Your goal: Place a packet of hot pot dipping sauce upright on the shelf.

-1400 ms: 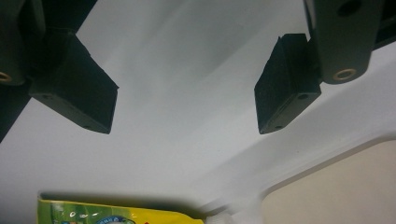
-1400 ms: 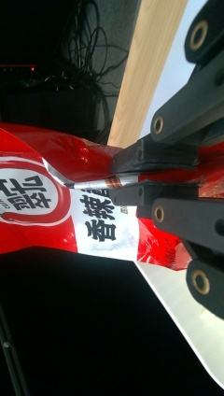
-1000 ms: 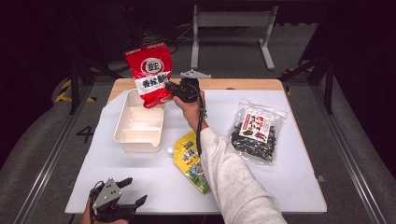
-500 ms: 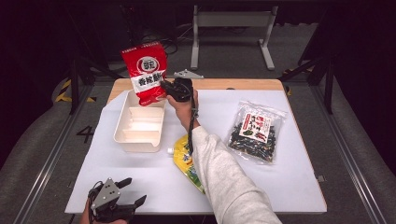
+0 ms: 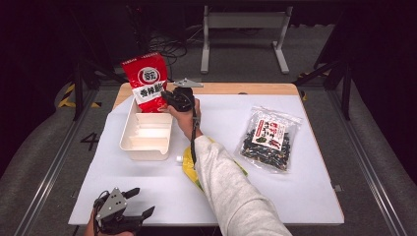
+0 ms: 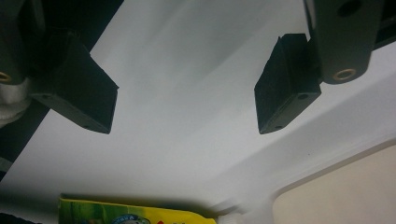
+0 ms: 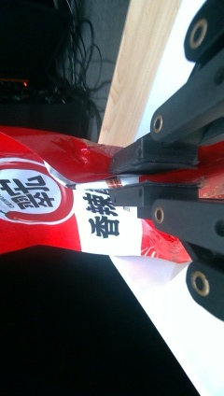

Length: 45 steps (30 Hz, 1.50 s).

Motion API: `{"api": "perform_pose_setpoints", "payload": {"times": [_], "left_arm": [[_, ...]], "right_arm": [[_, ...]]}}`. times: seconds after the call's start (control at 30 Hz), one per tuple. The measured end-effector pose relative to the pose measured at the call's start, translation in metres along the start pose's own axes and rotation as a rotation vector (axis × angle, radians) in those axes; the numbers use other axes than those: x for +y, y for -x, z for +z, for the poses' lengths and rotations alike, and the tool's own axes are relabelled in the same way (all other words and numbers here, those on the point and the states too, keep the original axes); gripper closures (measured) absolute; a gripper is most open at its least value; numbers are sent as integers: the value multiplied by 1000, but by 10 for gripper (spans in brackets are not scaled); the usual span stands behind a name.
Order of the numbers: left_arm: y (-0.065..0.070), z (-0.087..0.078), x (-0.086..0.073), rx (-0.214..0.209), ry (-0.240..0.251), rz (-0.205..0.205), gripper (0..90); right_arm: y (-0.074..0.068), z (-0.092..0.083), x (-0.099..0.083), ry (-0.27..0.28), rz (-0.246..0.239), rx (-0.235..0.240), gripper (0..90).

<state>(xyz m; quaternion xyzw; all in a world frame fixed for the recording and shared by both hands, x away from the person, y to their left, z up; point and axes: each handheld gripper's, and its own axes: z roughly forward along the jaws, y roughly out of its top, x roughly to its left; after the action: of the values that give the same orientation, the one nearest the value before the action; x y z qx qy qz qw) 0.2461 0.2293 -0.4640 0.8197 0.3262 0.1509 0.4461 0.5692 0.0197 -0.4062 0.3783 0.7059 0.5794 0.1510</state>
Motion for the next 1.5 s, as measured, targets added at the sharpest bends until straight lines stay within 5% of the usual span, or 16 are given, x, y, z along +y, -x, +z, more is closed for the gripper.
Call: {"api": "perform_pose_setpoints", "payload": {"times": [0.2,0.5,0.7,0.83,0.93,1.0,1.13,1.5], "left_arm": [[1,1,1,-4,-6,12,219],[2,4,1,-14,-24,13,219],[2,5,1,-23,-31,18,217],[2,5,0,-21,-38,18,215],[1,5,0,-21,-36,15,212],[0,4,-1,-17,-34,11,211],[2,4,1,-16,-40,20,210],[1,6,1,-20,-43,26,208]], "right_arm": [[3,6,-9,-94,-5,66,819],[2,8,-8,-167,-74,79,834],[3,9,-7,-197,-58,90,829],[4,10,-7,-254,-77,84,635],[9,1,-6,-226,-37,122,616],[13,-6,-4,-204,-16,146,655],[16,-10,-1,-251,-74,141,834],[12,-1,-7,-302,-100,128,900]]}}
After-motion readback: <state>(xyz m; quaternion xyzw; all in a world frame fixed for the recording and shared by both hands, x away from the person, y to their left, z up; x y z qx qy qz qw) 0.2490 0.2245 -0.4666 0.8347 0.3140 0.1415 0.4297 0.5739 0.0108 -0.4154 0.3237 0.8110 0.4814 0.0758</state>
